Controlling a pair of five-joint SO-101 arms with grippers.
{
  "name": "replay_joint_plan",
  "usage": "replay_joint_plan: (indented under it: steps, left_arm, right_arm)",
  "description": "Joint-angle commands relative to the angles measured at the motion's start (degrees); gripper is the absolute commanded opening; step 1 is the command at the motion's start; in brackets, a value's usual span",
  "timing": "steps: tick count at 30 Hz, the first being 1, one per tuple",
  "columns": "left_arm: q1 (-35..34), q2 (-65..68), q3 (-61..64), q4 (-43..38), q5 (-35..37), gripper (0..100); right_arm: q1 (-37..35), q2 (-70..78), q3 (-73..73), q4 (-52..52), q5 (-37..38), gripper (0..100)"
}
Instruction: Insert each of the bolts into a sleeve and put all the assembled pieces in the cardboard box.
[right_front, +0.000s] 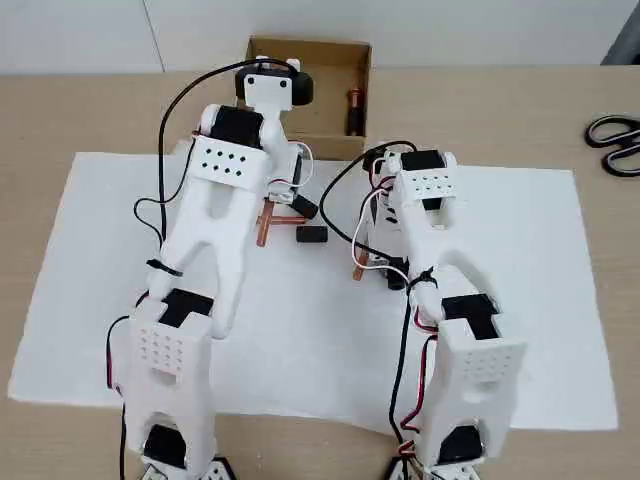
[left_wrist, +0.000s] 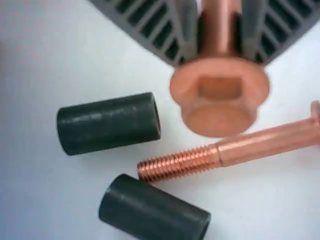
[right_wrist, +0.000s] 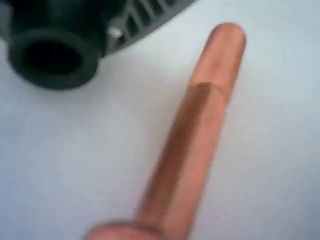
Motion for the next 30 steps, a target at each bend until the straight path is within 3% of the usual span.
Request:
replay_joint_plan:
  steps: [1,8,20,30]
  left_arm:
    - [-0.2,-1.4,-2.9,1.0,0.4,0]
    - [-0.3,-1.4,-2.9,1.0,0.4,0]
    - [-0.3,-1.5,-3.1,0.9,0.0,0]
    - [0.1,-1.4,-12.3,1.0,0.4,0]
  right_arm:
    - [-0.5,-0.7,-1.1,1.3,0.4,0.6]
    - [-0.4,-2.0,-1.4,1.7,0.5,0.6]
    - [-0.3,-24.6,-1.1,1.7,2.7,0.6]
    - [-0.4,-38.4,5.5,-0.5,2.5,0.7]
